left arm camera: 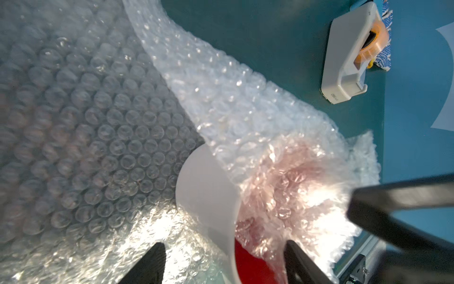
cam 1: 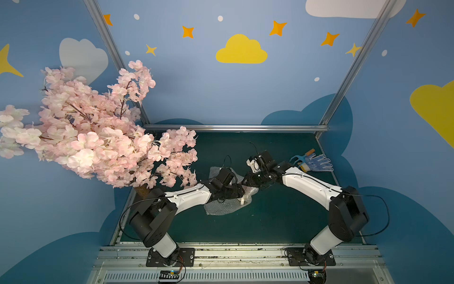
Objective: Wrap mugs in bubble wrap
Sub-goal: Wrap the mug in bubble wrap.
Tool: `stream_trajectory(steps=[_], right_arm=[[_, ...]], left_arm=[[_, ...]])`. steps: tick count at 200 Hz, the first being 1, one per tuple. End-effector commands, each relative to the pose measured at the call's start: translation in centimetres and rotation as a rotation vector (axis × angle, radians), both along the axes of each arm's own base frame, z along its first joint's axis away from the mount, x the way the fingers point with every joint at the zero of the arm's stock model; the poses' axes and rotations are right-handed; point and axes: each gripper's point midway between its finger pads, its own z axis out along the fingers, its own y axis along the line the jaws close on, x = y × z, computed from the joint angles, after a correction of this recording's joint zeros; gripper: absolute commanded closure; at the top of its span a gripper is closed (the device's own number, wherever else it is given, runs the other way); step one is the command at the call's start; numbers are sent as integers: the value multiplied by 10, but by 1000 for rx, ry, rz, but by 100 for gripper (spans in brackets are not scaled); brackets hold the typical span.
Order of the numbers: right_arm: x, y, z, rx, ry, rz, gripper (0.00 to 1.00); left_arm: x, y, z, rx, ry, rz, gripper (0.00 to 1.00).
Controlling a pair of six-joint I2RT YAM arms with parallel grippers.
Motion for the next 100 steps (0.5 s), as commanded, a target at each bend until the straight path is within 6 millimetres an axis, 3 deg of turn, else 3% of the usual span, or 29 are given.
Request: stream_trajectory(steps=[1,34,64,100], right_arm=[[-4,-33,-4,-138,-38,-44,63],[-6,-62,-25,-298,-33,-76,49],[-5,-45,-30,-263,-15,-20,36],[3,-36,-49,-305,27,-19,34]], left_arm=[[-4,10,-19,54,36,17,23],[-3,9,-18,47,36,15,23],[-3,8,-17,46,35,11,23],[-3,8,-15,44,30,12,23]])
